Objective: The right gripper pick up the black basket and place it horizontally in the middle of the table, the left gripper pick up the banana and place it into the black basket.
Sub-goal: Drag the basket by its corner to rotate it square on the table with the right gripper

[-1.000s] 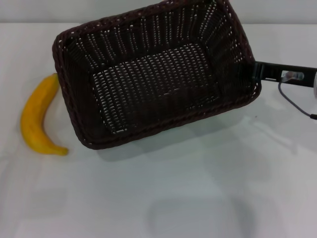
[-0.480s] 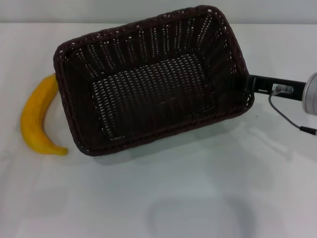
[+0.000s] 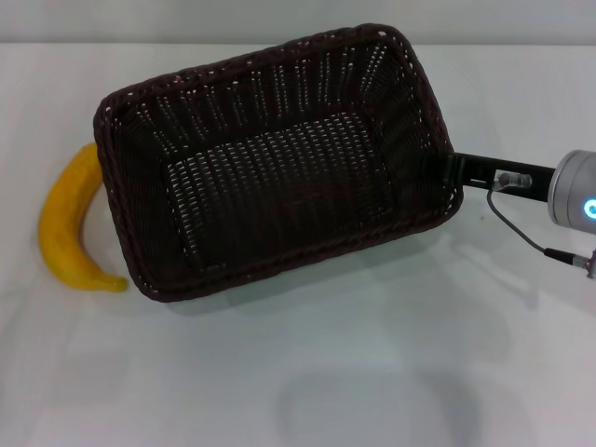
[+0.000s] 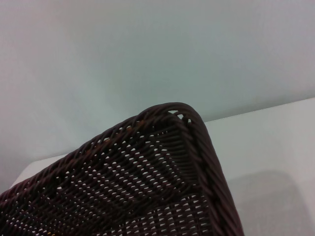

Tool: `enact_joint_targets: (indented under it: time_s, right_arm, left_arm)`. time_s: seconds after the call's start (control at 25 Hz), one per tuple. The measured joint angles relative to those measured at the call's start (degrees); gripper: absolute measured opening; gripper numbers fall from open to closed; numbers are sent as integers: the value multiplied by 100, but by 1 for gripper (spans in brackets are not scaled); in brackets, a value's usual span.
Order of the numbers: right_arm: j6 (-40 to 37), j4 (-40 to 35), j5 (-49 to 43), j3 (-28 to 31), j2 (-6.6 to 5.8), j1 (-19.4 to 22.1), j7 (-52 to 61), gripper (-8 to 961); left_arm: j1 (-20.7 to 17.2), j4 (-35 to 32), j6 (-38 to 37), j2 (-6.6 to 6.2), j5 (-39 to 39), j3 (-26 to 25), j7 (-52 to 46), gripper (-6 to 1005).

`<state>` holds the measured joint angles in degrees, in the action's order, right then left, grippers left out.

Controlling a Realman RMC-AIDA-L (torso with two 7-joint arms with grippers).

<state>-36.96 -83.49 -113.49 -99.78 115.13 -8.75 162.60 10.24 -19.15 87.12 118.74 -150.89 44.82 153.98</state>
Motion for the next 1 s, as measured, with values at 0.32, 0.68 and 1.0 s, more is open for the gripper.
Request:
enact_joint_targets:
  time_s: [0.32,0.68,1.0]
  right_arm:
    - [34,35,39,-73,0,20,0,263]
    - [67,81,59,-159,0,26,-8,278]
    - [37,81,147,-158,-8,3,-44,291]
  left_arm:
    - [-6,0,-8,0,-2,8,0,833]
    - [-30,0,-11,0,-2,28,0,833]
    - [-24,0,-11,0,-2,78,0,833]
